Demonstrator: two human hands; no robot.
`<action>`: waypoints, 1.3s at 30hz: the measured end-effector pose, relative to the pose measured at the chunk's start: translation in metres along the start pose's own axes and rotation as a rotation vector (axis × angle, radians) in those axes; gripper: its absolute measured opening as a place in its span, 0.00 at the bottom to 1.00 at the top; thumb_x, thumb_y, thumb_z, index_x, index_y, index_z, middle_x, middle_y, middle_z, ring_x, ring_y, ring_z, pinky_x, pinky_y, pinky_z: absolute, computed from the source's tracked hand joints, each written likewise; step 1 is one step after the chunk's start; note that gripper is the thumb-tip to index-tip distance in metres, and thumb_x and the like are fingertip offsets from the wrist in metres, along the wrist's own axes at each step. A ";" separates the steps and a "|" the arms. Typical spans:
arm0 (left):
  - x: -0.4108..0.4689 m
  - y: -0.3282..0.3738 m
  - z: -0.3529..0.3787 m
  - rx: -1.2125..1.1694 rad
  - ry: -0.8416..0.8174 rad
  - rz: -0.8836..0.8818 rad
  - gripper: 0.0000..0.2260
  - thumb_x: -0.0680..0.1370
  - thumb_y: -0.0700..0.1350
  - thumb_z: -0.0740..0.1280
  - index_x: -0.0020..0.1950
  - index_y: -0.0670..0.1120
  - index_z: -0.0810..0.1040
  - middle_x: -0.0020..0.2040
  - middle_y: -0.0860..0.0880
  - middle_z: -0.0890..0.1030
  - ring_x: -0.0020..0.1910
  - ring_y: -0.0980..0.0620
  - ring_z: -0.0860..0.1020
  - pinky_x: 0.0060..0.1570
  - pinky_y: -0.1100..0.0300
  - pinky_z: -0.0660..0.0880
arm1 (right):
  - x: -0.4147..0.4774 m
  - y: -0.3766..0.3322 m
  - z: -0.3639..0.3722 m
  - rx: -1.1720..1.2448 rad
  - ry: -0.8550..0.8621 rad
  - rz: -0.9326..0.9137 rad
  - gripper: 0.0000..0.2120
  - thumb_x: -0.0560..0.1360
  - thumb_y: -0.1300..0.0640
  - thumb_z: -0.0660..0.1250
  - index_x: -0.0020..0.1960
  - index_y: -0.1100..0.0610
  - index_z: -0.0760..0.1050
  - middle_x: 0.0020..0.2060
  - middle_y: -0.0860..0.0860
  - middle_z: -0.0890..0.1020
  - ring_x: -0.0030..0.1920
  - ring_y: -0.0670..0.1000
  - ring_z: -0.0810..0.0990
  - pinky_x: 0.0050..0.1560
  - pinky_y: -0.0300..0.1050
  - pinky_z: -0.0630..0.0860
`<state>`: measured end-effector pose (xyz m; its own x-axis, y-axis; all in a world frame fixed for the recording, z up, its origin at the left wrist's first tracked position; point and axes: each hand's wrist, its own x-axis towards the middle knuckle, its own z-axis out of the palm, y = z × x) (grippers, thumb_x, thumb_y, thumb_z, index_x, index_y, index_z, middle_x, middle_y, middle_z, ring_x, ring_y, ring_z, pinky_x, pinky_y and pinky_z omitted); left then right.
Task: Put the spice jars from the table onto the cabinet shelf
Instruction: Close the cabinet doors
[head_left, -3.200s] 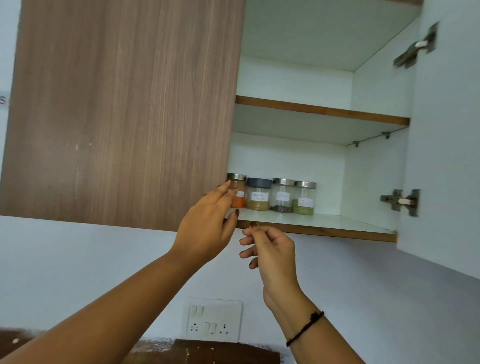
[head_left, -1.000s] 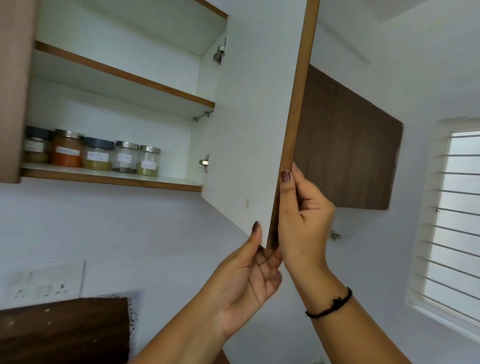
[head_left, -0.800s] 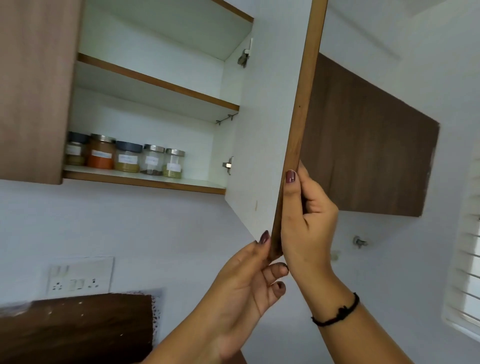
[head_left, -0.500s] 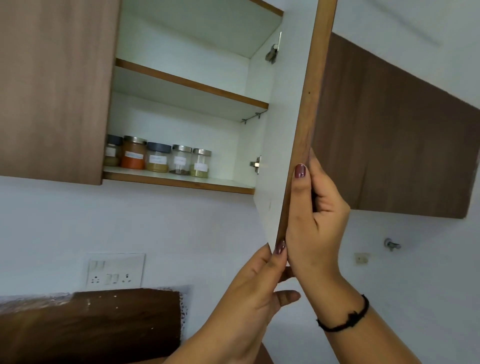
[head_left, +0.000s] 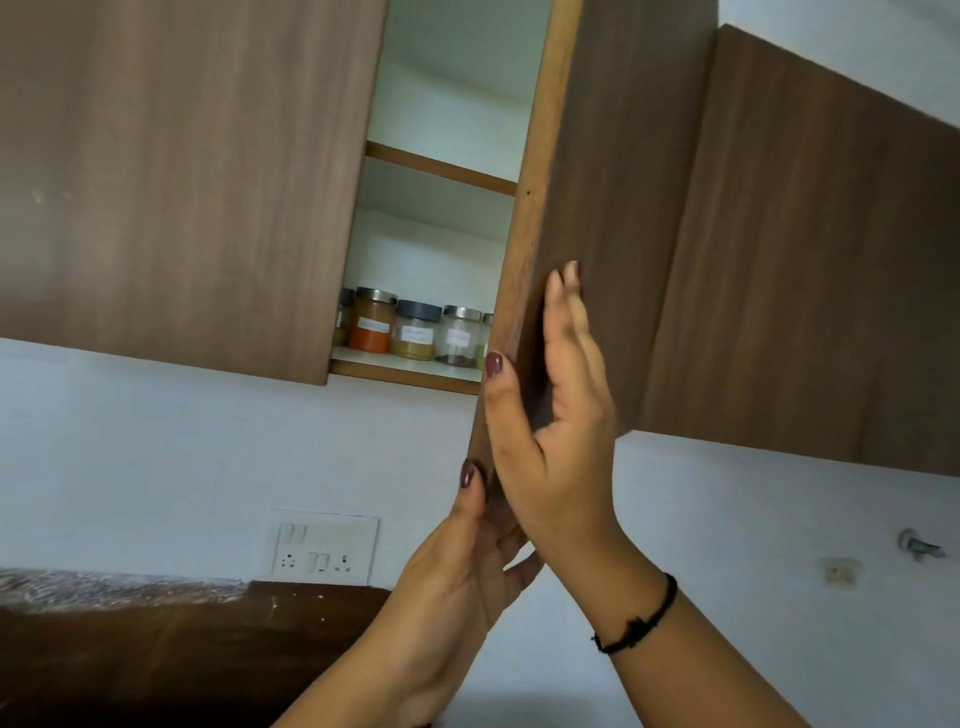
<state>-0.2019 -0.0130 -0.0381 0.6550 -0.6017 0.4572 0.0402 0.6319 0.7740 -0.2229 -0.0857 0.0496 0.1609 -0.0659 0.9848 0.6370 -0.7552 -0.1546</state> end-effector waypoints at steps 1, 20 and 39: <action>0.002 0.006 -0.007 -0.014 0.004 -0.008 0.30 0.79 0.67 0.57 0.74 0.50 0.70 0.70 0.46 0.77 0.70 0.46 0.75 0.73 0.42 0.66 | 0.000 0.005 0.008 -0.064 -0.004 -0.006 0.30 0.81 0.55 0.62 0.79 0.56 0.54 0.79 0.49 0.57 0.78 0.45 0.54 0.76 0.55 0.62; 0.063 0.054 -0.126 -0.012 0.119 -0.038 0.32 0.80 0.67 0.48 0.70 0.48 0.74 0.64 0.44 0.81 0.66 0.47 0.79 0.71 0.46 0.70 | 0.020 0.048 0.138 -0.439 -0.309 -0.030 0.37 0.79 0.49 0.62 0.80 0.52 0.45 0.80 0.46 0.43 0.78 0.44 0.40 0.74 0.41 0.46; 0.112 0.052 -0.181 0.011 0.324 0.005 0.23 0.83 0.54 0.51 0.74 0.45 0.69 0.72 0.44 0.73 0.71 0.44 0.72 0.73 0.43 0.66 | -0.004 0.121 0.203 -0.606 -0.478 -0.087 0.34 0.80 0.37 0.44 0.80 0.53 0.42 0.79 0.47 0.38 0.79 0.46 0.37 0.78 0.46 0.44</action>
<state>0.0100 0.0412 -0.0260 0.8616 -0.4103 0.2989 0.0292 0.6279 0.7777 0.0063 -0.0444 0.0113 0.5250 0.1944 0.8286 0.1611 -0.9787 0.1275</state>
